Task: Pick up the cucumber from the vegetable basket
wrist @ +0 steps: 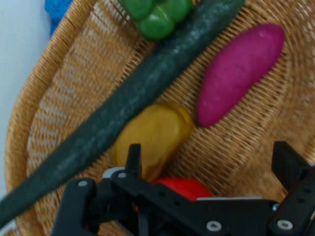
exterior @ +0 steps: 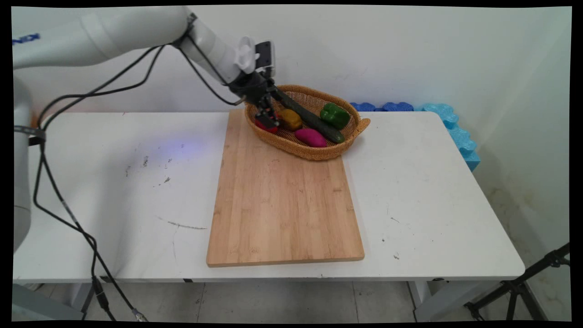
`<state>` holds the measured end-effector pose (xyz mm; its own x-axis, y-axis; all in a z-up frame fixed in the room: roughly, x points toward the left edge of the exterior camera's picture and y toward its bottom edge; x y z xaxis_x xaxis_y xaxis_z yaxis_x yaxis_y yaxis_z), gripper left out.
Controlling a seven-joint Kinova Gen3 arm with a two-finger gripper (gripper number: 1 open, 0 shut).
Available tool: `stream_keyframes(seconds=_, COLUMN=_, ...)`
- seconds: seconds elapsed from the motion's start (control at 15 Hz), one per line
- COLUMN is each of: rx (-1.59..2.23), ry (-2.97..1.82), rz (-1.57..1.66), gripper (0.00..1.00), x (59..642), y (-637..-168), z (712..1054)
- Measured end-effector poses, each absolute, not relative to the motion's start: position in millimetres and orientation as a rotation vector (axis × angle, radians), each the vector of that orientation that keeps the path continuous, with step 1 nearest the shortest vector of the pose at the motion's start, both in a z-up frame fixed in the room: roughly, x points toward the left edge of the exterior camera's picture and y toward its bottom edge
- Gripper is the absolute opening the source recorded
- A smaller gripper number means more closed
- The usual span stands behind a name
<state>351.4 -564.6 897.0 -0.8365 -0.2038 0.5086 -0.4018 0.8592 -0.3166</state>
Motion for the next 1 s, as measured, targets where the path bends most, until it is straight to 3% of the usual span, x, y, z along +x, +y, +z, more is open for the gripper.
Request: stream_keyframes(seconds=1.0, rx=0.312, ry=-2.638, rz=0.624, gripper=1.0, x=291.5, y=-649.7, z=841.9)
